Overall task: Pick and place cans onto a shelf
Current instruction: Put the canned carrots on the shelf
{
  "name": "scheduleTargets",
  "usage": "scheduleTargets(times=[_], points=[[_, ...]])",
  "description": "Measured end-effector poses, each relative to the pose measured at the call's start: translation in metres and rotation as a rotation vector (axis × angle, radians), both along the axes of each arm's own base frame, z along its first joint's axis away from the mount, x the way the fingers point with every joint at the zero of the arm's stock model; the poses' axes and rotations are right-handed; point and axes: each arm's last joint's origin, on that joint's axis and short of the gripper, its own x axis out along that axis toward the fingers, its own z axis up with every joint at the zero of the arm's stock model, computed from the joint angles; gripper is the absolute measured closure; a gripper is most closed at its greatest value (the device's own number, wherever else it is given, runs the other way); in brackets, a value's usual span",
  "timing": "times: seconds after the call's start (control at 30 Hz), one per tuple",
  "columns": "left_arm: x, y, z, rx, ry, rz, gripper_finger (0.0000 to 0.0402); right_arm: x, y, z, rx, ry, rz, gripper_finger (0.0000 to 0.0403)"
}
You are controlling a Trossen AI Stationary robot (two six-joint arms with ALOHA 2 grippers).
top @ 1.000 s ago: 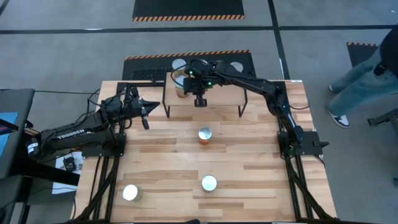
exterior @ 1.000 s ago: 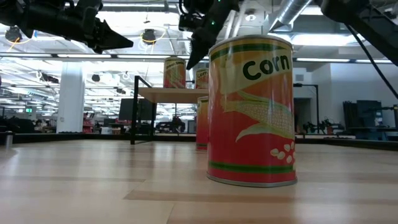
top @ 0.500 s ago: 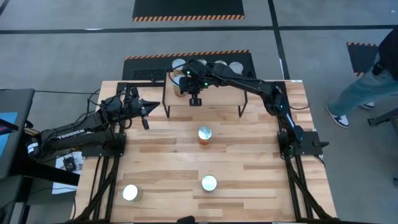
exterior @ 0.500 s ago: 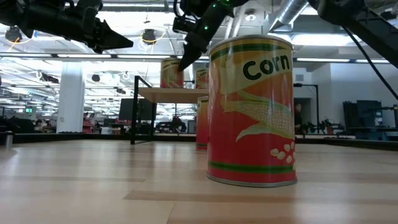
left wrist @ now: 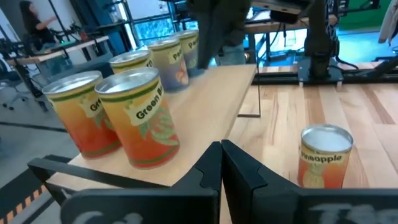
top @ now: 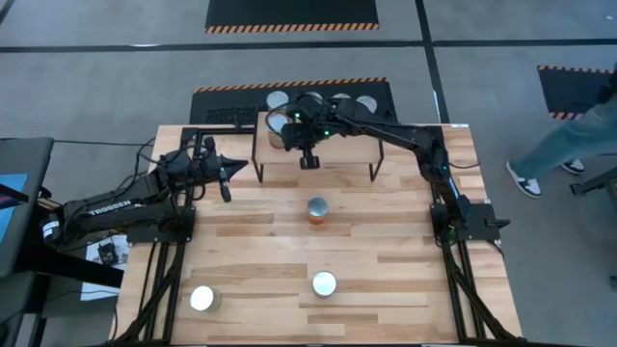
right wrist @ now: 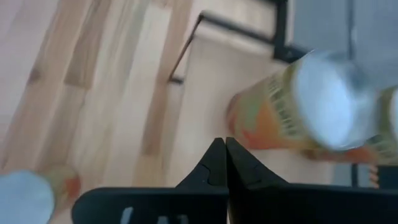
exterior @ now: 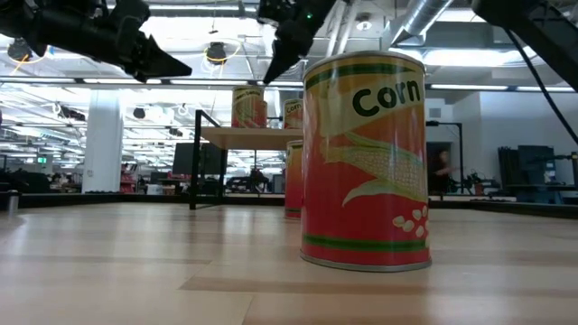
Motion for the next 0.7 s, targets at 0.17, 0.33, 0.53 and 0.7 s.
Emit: scheduleTargets(times=[0.17,0.33,0.53,0.7], points=[[-0.001,0.0,-0.004,-0.017,0.034,0.0,0.0402,0.007,0.006,-0.018,0.046,0.012,0.045,0.04],[-0.001,-0.001,-0.007,-0.054,0.06,0.004,0.0402,0.015,0.017,-0.044,0.075,-0.089,0.119,0.0401],[0.0,-0.003,-0.009,-0.078,0.075,-0.012,0.0401,0.004,0.035,-0.068,0.114,-0.27,0.113,0.0401],[0.002,-0.008,-0.007,-0.068,0.057,-0.05,0.0401,-0.024,0.058,-0.072,0.154,-0.433,0.102,0.0402]])
